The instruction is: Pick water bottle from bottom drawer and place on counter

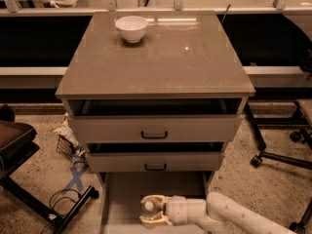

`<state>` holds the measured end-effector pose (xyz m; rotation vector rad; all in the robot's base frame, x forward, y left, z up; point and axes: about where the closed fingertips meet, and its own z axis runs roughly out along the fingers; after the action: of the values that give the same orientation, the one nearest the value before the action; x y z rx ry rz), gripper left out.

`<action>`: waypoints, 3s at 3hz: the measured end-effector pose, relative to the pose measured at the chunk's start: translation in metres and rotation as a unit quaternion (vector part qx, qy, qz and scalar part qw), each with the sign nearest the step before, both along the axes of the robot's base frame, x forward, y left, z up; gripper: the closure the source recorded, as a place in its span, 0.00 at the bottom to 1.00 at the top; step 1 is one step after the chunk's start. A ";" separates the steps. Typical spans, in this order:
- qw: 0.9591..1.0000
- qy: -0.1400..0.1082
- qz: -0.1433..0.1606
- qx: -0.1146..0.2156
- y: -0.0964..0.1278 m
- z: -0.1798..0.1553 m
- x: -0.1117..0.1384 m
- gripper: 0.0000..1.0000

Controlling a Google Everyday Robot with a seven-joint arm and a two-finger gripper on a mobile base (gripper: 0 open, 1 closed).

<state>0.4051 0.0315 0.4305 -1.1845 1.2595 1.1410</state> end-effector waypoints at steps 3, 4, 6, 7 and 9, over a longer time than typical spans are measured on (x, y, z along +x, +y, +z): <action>0.996 0.020 -0.080 -0.015 -0.052 0.152 0.002 1.00; 0.994 0.014 -0.108 0.014 -0.049 0.224 0.007 1.00; 0.980 -0.029 -0.193 0.027 -0.057 0.408 0.030 1.00; 0.971 -0.052 -0.232 0.011 -0.052 0.486 0.058 1.00; 0.971 -0.059 -0.230 0.007 -0.051 0.503 0.073 1.00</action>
Offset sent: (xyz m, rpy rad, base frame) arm 0.0090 -0.0830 0.2111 -0.0589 0.0638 -0.2645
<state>0.4777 -0.0192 0.9335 -0.8704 1.3421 0.7248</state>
